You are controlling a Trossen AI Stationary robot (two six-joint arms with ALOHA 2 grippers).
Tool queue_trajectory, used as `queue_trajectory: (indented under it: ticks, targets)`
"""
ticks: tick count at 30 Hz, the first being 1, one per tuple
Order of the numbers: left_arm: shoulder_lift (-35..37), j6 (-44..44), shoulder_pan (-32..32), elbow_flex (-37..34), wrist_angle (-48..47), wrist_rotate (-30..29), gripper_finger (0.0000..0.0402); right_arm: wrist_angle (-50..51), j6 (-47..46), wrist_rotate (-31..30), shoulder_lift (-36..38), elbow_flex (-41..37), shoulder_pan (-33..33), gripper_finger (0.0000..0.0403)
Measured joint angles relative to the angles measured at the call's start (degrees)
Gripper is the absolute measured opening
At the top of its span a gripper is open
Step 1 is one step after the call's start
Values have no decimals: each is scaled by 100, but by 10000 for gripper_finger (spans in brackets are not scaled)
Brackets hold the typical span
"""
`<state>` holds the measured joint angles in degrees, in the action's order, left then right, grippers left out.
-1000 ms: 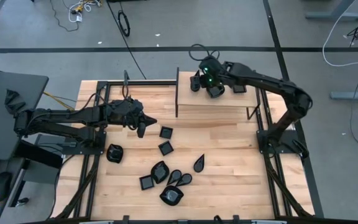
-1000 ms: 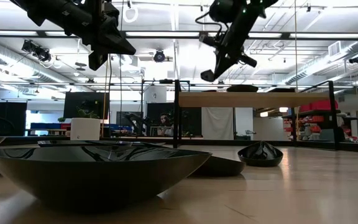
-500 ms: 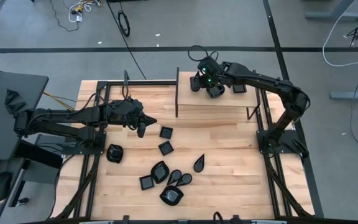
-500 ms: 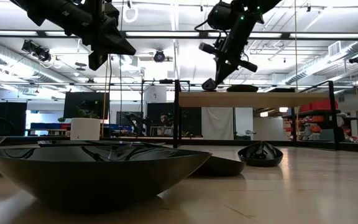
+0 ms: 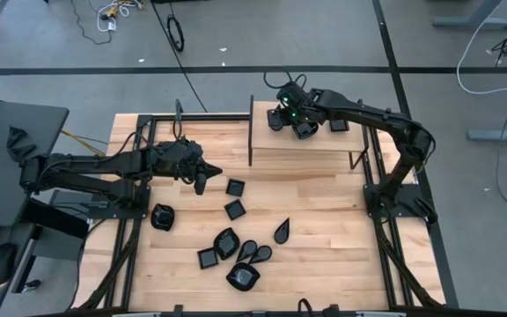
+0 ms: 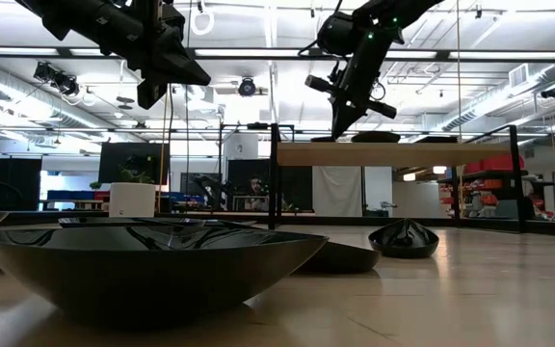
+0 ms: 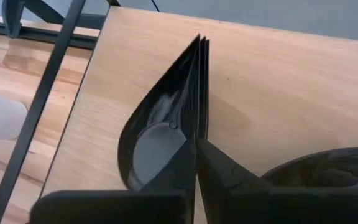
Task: Pick & Place Mini shaped plates
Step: Stack the drop-shaped plate on top of the drop-shaped plate on the shelf
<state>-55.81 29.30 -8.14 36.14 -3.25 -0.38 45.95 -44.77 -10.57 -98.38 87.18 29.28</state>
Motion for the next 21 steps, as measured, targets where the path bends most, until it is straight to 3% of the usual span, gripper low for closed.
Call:
queue_trajectory:
  ticks: [5,15,18,21]
  targets:
    - [0,2,0,0,0,10,7,-46,76,4,-8,0,0,35]
    - [0,4,0,0,0,20,7,-546,634,203,426,0,-75,149]
    - [0,4,0,0,0,20,7,-758,801,767,472,0,-182,154]
    - [0,2,0,0,0,6,7,-704,953,1149,439,1,-285,133]
